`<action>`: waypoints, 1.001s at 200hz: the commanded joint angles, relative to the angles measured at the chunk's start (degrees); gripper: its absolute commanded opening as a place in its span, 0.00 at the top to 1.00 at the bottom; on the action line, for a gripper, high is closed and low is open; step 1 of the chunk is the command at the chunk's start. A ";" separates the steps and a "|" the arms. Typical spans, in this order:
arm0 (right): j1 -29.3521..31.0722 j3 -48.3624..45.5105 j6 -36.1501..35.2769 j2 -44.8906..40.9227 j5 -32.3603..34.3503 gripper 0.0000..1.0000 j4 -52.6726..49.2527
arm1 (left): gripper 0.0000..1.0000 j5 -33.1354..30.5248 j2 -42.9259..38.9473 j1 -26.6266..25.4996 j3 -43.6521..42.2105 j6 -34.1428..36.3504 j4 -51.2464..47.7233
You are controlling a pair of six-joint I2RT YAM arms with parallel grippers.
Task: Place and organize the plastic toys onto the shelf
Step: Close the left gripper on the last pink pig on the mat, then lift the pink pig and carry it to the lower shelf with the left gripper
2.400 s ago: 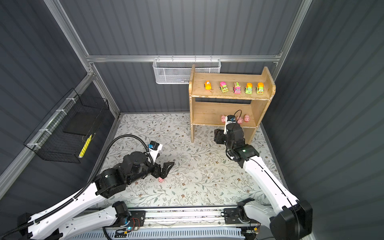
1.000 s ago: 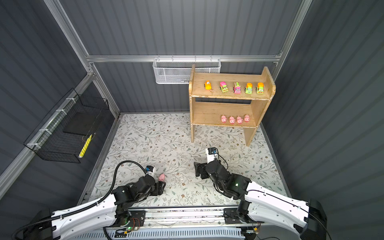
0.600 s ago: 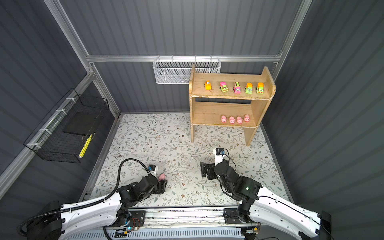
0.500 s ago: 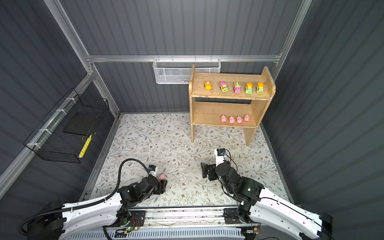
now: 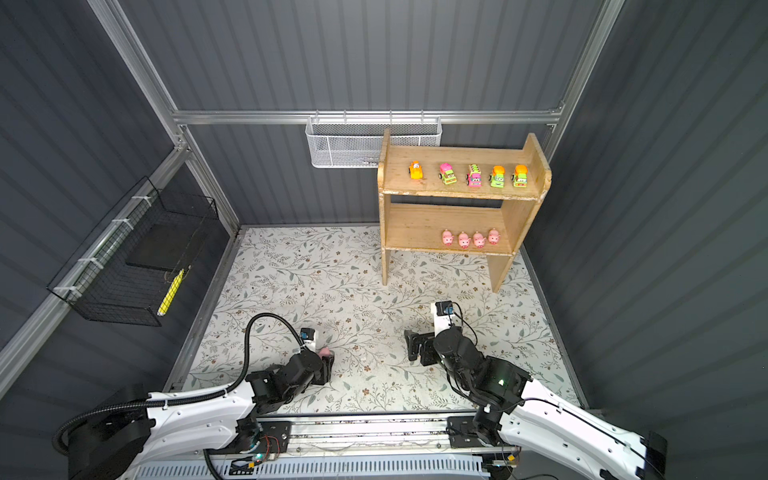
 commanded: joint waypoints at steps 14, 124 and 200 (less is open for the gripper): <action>-0.18 -6.41 5.79 0.14 -10.51 0.01 6.50 | 0.41 -0.32 2.50 -0.29 -0.28 1.59 0.02; -0.16 -8.86 7.57 -4.20 -13.19 0.01 3.19 | 0.49 -8.07 7.95 -5.19 -3.93 -0.29 9.41; -0.16 -7.41 7.03 -4.28 -12.48 0.01 2.33 | 0.73 -8.14 13.13 -5.55 -0.18 -0.85 5.93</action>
